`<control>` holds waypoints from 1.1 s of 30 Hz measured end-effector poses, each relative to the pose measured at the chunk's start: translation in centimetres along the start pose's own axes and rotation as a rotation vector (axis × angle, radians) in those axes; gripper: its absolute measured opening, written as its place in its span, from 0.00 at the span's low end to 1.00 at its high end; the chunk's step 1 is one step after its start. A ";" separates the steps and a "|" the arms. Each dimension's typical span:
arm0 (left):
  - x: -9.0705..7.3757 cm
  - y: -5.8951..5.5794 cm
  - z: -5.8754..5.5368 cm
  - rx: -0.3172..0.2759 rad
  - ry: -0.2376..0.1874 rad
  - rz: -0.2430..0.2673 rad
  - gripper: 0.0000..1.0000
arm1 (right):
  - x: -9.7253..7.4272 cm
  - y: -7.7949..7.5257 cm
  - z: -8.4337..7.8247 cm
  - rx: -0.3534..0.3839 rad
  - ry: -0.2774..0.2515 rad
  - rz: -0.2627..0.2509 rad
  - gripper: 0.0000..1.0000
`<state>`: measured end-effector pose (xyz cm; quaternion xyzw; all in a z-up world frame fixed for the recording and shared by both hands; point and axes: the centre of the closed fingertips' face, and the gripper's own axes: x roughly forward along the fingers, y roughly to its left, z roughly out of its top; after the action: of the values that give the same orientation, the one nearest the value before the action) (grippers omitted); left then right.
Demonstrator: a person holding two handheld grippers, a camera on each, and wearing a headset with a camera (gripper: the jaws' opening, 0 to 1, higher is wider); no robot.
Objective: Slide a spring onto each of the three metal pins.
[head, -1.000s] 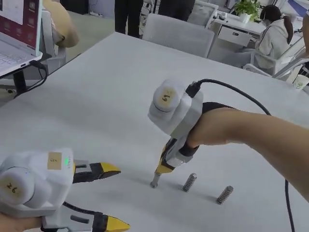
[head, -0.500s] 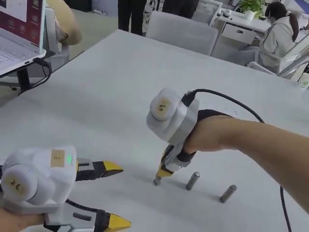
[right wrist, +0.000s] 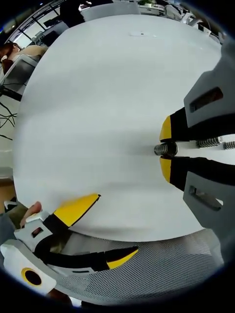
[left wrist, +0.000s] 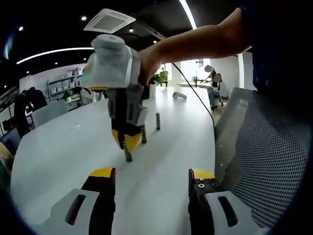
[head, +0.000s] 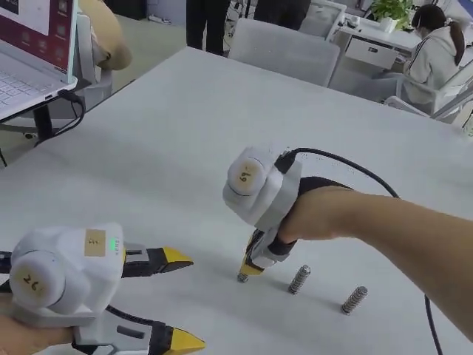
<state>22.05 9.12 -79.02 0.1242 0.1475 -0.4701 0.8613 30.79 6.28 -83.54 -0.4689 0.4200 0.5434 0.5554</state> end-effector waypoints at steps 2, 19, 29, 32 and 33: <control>-0.1 0.1 -0.1 0.001 0.004 0.002 0.56 | 0.2 0.1 -0.1 -0.007 0.005 -0.003 0.09; 0.2 0.1 -0.3 -0.008 0.004 0.001 0.56 | 0.0 0.1 -0.2 0.027 -0.010 0.004 0.18; 0.4 -0.1 -0.2 -0.012 0.003 -0.005 0.57 | -1.4 -0.1 -0.4 0.044 -0.055 -0.020 0.23; 0.4 -0.1 -0.1 -0.012 0.004 -0.003 0.57 | -1.9 -0.2 -0.4 0.049 -0.071 -0.027 0.26; 0.4 0.0 -0.1 -0.012 0.003 -0.003 0.57 | -2.1 -0.2 -0.4 0.051 -0.082 -0.033 0.26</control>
<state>22.25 8.82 -79.32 0.1198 0.1519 -0.4702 0.8611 30.89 5.49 -81.53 -0.4387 0.4030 0.5418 0.5929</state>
